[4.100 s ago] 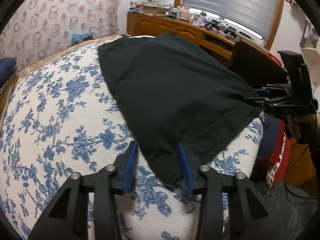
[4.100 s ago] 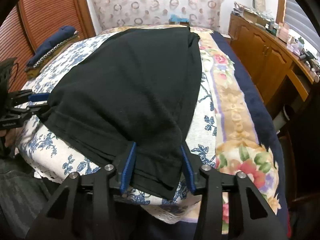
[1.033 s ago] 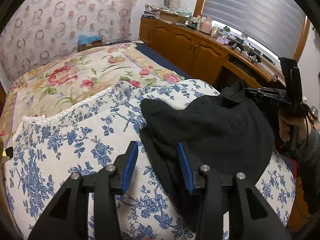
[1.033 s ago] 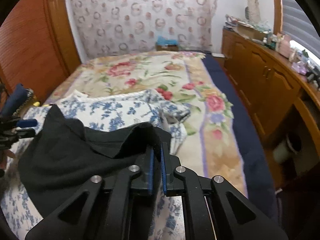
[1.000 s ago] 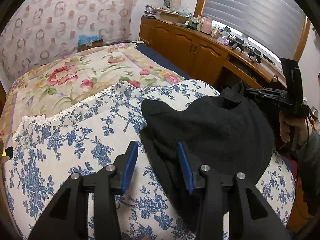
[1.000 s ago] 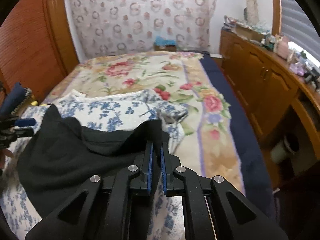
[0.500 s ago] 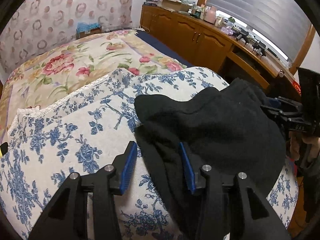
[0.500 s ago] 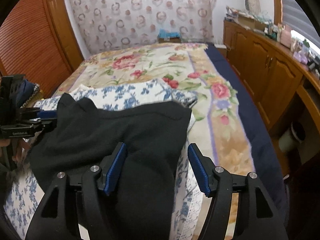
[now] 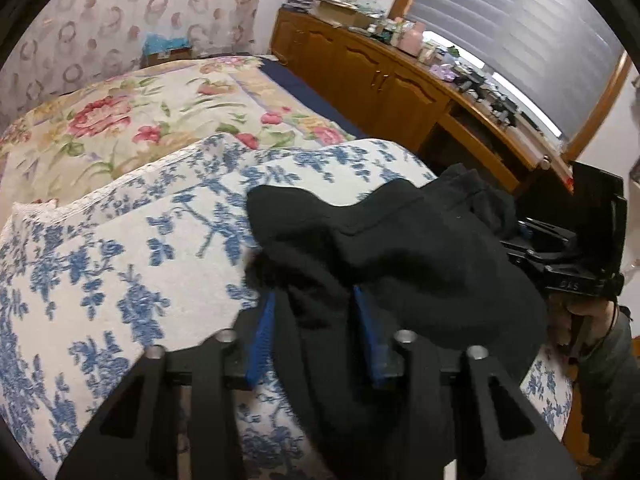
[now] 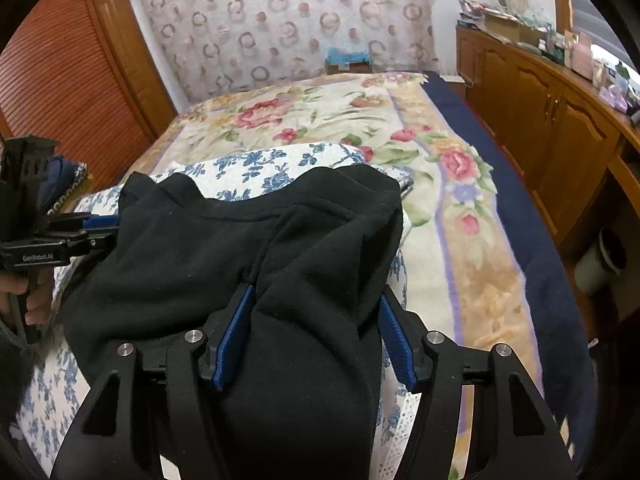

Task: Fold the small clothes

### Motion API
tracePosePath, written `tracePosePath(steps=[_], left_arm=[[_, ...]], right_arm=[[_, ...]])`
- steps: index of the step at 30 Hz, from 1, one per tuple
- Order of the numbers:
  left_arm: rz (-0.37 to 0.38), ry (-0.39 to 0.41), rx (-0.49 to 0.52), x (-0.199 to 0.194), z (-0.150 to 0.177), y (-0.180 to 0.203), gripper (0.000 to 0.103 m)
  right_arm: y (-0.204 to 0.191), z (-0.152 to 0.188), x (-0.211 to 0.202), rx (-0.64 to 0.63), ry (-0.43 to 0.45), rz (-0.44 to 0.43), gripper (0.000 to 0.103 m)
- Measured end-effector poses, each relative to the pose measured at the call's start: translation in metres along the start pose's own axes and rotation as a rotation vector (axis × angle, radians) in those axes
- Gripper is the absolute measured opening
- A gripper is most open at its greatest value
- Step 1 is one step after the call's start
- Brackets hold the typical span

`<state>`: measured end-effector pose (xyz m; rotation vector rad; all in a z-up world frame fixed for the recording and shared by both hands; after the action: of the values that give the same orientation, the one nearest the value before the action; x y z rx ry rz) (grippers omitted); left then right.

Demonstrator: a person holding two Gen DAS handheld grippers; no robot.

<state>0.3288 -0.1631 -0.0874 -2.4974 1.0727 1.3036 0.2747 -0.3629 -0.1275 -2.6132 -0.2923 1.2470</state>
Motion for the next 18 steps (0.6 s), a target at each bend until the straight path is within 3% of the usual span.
tracePosePath(steps=[1, 2, 4, 10, 15, 18], left_arm=[[-0.009, 0.002, 0.007, 0.000, 0.000, 0.001, 0.024], [-0.008, 0.005, 0.010, -0.001, 0.000, 0.002, 0.016], [0.000, 0.011, 0.010, -0.003, -0.001, 0.003, 0.013], [-0.008, 0.097, 0.017, -0.030, -0.004, 0.010, 0.011], [0.008, 0.195, 0.018, -0.066, -0.005, 0.019, 0.011], [-0.025, 0.233, 0.033, -0.084, -0.004, 0.020, 0.011]], right_arm=[[-0.001, 0.001, -0.001, -0.004, 0.005, 0.002, 0.054], [-0.001, 0.001, -0.002, -0.013, 0.007, -0.009, 0.037], [-0.007, 0.002, -0.002, -0.024, -0.003, -0.030, 0.037], [-0.007, 0.001, -0.005, -0.052, -0.005, -0.070, 0.020], [-0.018, -0.004, -0.032, -0.074, 0.079, -0.095, 0.017], [-0.030, -0.010, -0.047, -0.092, 0.123, -0.119, 0.017]])
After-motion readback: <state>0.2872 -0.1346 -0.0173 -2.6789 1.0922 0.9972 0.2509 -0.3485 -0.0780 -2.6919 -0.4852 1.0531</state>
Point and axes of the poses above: each gripper's, at about its wrist camera, not at the fingertips, and x roughly the way its jaws point, y to its right, z to its underside, the point moved 2 cm from there along x, roughly the way its jaws point, and after that the axes turned 10 degrees about x, right-handed, at the moved point
